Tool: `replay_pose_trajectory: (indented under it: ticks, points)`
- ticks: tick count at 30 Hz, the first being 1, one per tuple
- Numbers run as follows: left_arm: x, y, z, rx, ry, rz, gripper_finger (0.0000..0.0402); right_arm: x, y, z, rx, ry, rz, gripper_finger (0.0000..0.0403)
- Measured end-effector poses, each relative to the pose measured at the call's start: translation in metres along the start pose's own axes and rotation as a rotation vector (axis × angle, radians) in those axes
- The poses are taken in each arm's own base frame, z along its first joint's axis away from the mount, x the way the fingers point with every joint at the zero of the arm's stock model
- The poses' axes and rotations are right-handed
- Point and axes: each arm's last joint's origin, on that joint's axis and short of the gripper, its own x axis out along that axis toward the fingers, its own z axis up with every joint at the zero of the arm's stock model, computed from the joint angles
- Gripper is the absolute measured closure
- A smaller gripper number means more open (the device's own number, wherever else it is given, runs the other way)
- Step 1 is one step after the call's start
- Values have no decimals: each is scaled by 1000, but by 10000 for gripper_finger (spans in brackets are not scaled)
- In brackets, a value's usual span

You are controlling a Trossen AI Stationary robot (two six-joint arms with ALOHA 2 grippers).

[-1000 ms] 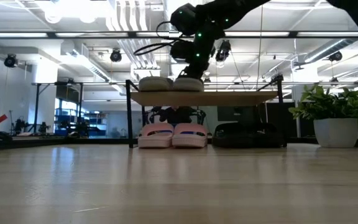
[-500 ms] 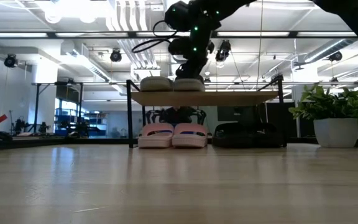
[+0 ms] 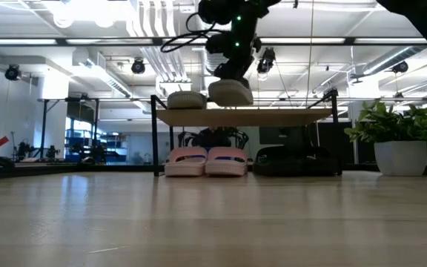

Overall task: Pick and place slides into the shelf
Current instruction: Put the right gray slide on the shelf

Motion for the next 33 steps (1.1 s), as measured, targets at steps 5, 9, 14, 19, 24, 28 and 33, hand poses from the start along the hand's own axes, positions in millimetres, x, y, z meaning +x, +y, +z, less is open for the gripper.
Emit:
replay_pose_trajectory:
  ticks: [5, 9, 14, 19, 24, 28, 33]
  points:
    - [1, 0, -3, 3, 7, 1, 181, -18, -3, 1, -37, 5, 19, 303]
    - [2, -1, -5, 6, 14, 2, 181, -43, -9, 11, -5, -75, 54, 304]
    - [3, -1, -5, 9, 17, 1, 181, -82, -23, 25, 90, -198, 80, 312]
    - [2, -1, -5, 7, 13, 2, 181, -108, -37, 32, 236, -273, 105, 318]
    - [2, -1, -5, 7, 12, 2, 181, -129, -47, 30, 429, -323, 148, 318]
    - [2, -1, -5, 1, 8, 1, 181, -133, -50, 21, 442, -278, 161, 312]
    - [2, -1, -4, -9, 2, 0, 181, -112, -36, 13, 344, -147, 132, 316]
